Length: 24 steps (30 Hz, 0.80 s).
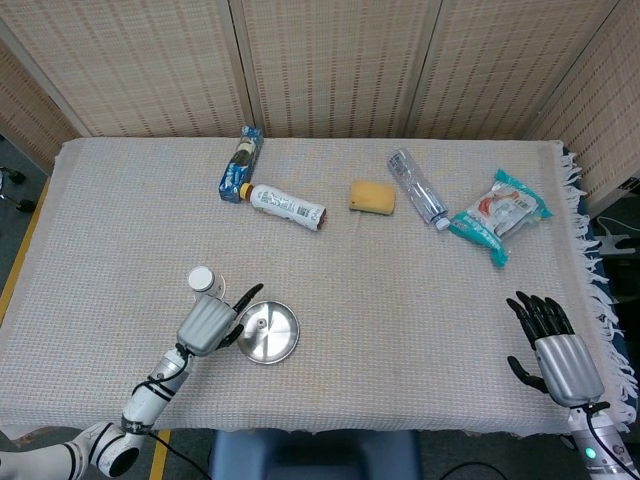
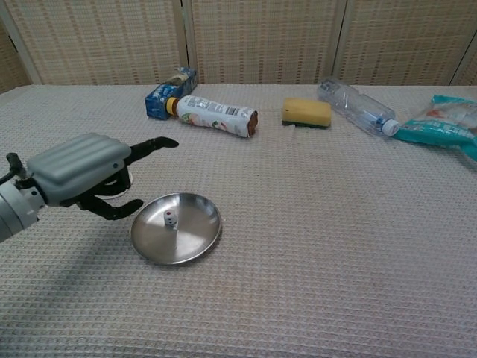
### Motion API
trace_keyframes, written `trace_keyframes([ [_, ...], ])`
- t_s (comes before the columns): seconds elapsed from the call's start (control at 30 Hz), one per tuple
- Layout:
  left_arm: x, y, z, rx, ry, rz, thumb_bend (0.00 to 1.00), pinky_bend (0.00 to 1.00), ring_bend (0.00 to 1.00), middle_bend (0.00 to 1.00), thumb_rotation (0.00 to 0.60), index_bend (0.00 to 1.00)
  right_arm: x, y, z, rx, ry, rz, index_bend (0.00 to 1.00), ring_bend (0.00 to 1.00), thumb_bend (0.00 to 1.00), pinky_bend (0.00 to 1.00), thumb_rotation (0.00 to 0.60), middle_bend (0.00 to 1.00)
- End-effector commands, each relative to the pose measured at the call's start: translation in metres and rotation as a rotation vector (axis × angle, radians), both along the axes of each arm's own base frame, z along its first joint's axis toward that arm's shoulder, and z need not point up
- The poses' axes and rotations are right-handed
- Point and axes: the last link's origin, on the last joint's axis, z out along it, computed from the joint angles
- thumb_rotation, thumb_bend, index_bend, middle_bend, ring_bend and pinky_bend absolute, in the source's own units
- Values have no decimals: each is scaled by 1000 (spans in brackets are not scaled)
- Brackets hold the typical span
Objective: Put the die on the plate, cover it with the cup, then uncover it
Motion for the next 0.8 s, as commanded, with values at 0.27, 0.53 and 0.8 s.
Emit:
trace_keyframes([
  [0.27,-53,5,76,206,45,151,371,1000,824,144,600,3,2,1,-3,15,2,-1,0,0,218,0,600,0],
  [0.53,-57,15,67,107,85,220,359,425,110,38,600,0,3,3,-1,8,-1,1,0,0,218,0,600,0],
  [0.8,-49,36,52,100,58,181,360,324,98,95,600,20,2,3,-4,33,6,-5,0,0,218,0,600,0],
])
